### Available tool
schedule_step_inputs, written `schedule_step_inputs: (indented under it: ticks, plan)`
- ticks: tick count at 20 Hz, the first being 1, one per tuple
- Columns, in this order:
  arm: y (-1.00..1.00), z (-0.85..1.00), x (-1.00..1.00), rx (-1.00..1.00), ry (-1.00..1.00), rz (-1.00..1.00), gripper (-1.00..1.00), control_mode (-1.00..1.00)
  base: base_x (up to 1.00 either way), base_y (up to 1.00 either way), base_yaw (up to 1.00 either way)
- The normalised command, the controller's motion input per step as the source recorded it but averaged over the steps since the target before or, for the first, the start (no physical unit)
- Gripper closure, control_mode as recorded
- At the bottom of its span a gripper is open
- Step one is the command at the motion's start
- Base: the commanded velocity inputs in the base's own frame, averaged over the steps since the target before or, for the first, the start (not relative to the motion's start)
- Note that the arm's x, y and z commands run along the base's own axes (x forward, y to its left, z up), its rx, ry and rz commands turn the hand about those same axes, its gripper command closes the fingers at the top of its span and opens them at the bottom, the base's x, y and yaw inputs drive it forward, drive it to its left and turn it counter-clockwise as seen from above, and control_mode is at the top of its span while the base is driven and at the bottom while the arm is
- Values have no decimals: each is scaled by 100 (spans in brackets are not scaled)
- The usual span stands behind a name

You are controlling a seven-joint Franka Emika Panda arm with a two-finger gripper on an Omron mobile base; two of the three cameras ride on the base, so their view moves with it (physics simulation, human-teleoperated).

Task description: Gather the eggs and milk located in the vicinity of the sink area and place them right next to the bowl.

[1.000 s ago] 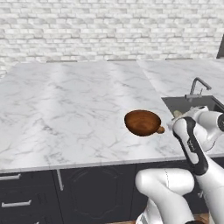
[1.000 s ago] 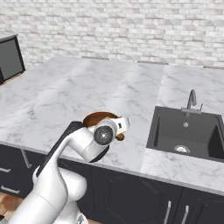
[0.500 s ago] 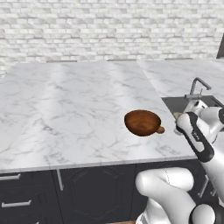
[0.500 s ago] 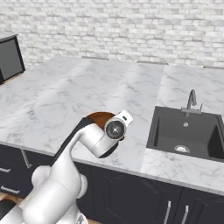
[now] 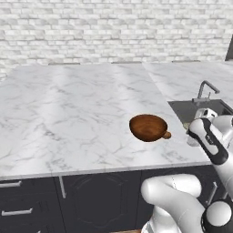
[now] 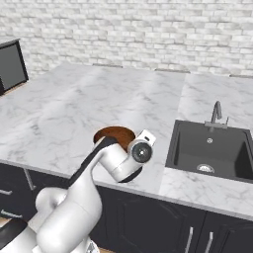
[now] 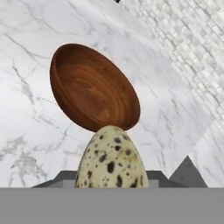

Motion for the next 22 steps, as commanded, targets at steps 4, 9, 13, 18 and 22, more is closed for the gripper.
schedule_step_inputs:
  ticks: [4, 9, 13, 18, 22]
  plan:
    - [12, -12, 7, 0, 25, 0, 100, -100, 0, 0, 0]
    - [10, -14, 8, 0, 30, 0, 100, -100, 0, 0, 0]
    - [0, -23, 4, 1, 11, 0, 100, -100, 0, 0, 0]
    - [0, -27, 3, 3, 3, 0, 100, -100, 0, 0, 0]
    - [4, -30, 0, 4, 0, 0, 100, -100, 0, 0, 0]
